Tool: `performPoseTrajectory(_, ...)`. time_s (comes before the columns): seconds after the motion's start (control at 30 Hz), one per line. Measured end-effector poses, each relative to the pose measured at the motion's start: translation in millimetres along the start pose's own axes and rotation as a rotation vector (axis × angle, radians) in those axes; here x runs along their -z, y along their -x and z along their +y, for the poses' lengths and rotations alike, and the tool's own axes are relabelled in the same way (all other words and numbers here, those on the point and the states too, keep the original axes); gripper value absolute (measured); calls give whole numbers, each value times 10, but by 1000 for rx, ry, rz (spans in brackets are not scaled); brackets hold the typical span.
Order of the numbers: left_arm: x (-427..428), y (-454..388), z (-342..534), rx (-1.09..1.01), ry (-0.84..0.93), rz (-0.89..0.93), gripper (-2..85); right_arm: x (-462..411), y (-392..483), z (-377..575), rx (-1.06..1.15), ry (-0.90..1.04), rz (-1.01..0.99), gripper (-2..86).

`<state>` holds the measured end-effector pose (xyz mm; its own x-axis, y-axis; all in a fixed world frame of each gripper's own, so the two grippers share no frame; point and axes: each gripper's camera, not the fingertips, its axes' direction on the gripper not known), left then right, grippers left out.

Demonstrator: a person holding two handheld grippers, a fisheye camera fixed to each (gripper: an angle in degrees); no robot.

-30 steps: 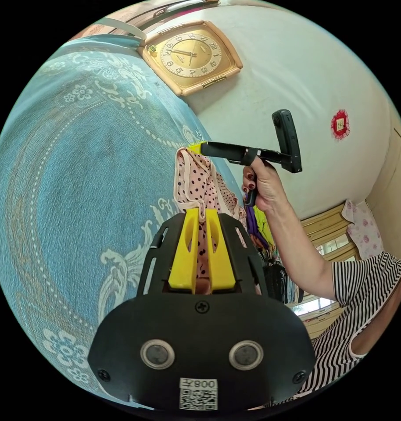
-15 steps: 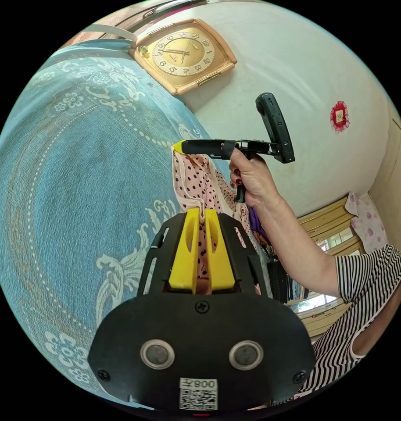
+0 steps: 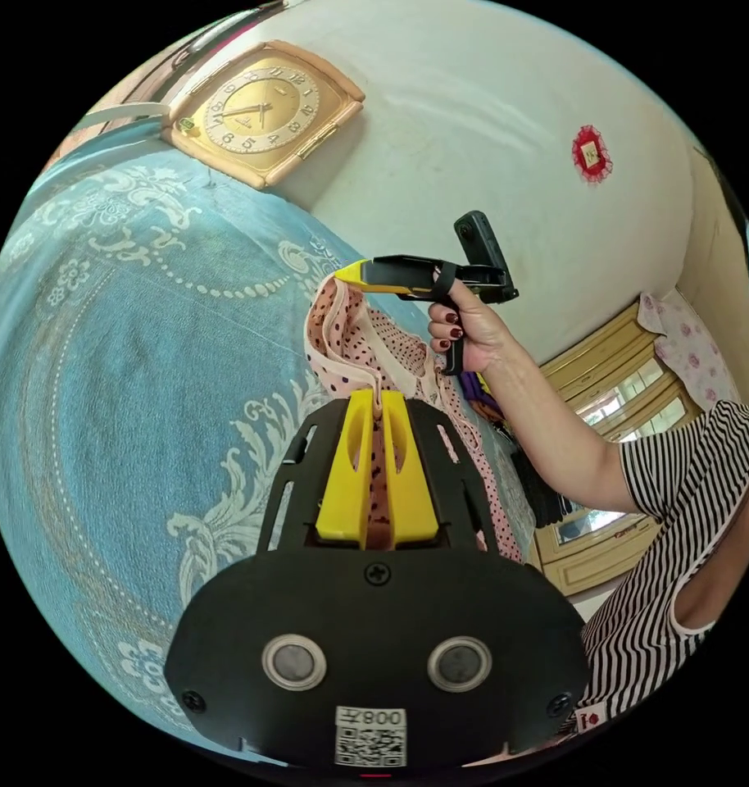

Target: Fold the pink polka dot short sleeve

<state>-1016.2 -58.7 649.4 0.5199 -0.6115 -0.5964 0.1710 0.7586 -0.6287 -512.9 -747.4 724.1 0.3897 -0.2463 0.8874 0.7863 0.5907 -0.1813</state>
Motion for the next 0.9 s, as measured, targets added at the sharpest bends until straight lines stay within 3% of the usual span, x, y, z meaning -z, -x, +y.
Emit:
performPoseTrajectory(0.6,-684,-601,-276,-195,298,-61,26,506,-897,572,-159,-41,95,26)
performPoseTrajectory(0.9,-781,-751,-373,-212,296,-35,37,525,-795,476,-86,-74,152,17)
